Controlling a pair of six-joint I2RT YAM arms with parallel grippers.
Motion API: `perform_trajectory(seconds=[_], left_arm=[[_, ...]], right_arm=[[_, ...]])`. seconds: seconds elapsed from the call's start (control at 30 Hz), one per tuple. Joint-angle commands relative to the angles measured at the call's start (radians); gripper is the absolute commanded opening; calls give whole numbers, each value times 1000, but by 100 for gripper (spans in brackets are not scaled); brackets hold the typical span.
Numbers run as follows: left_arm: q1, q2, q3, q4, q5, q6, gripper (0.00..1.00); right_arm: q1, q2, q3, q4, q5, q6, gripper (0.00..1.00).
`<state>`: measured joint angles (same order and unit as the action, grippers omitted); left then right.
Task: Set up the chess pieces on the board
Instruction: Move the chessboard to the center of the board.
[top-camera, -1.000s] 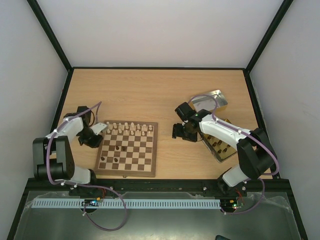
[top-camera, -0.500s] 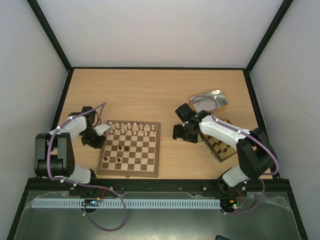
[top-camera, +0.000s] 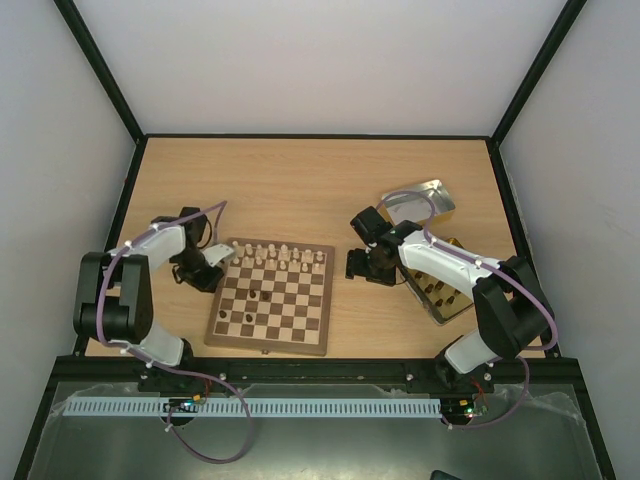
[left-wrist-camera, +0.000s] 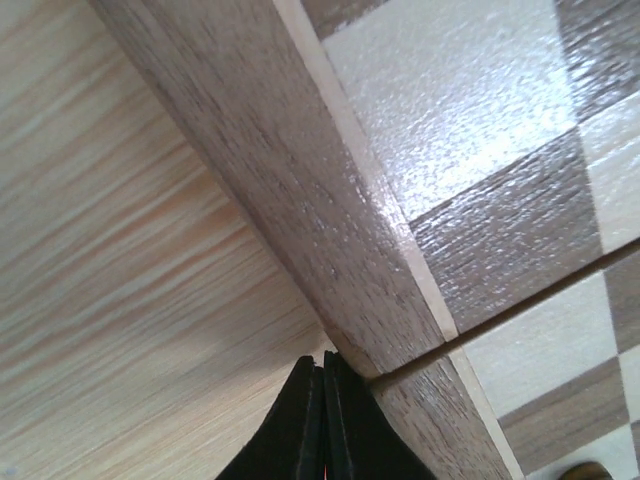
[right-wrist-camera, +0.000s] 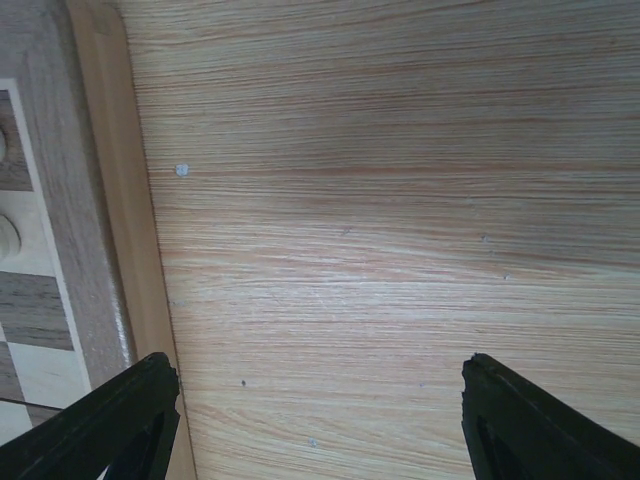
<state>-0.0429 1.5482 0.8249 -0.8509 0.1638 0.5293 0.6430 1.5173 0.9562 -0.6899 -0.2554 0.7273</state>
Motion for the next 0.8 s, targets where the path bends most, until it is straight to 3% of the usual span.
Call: perform_trajectory(seconds=[0.0,0.5,0.77], left_arm=[[-41,17,44,-23,71,-18,2],[-123,66,48,-72,103,21,2],[-166,58,49,-79,115,30,2]], right_arm=[[6,-18,-8,-6,34,-2,76],[-16,-2,-9,-18,89,14,75],[-63,38,7,-3,100,4,50]])
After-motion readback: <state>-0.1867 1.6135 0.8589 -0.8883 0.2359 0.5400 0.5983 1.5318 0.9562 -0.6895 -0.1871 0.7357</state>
